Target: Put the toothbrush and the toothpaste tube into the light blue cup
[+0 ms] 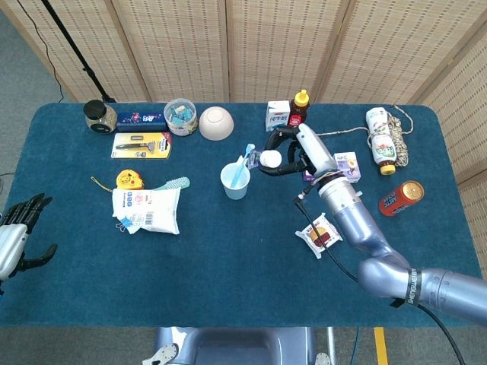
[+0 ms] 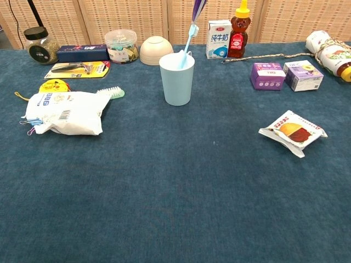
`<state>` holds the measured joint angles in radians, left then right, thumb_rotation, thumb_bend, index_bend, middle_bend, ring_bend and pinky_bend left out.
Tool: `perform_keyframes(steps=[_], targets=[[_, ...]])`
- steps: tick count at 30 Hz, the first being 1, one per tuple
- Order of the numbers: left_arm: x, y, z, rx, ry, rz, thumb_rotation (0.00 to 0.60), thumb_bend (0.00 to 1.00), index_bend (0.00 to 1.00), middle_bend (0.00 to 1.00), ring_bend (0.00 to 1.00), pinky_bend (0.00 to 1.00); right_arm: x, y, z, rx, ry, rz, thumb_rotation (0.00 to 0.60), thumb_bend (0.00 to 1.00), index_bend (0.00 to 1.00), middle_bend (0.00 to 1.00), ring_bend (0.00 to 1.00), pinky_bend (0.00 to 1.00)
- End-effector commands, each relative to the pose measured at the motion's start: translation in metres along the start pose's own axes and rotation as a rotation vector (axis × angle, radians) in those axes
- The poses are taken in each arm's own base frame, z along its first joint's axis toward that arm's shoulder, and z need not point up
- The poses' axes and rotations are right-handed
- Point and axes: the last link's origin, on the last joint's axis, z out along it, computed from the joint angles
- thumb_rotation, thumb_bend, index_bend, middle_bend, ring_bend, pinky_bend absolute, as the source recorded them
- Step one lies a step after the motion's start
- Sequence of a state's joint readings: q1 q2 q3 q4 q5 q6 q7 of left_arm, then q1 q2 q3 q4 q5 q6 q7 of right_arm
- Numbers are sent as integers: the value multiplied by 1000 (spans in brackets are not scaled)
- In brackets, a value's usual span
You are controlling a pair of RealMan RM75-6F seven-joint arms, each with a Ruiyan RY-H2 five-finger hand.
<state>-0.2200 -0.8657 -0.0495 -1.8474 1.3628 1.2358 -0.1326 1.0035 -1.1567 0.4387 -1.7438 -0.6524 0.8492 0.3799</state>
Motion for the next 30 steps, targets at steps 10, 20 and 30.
perform_keyframes(steps=[10, 20, 30], targets=[[1, -3, -1, -6, 7, -6, 600, 341, 0, 0, 0, 0, -41, 13, 23, -95, 1, 57, 600, 500, 694, 505, 440, 700], [1, -5, 2, 4, -3, -8, 600, 341, 0, 0, 0, 0, -53, 28, 33, -201, 25, 122, 600, 501, 694, 505, 440, 700], [3, -7, 3, 15, -4, -11, 600, 341, 0, 0, 0, 0, -58, 37, 38, -236, 2, 202, 600, 501, 695, 505, 439, 699]])
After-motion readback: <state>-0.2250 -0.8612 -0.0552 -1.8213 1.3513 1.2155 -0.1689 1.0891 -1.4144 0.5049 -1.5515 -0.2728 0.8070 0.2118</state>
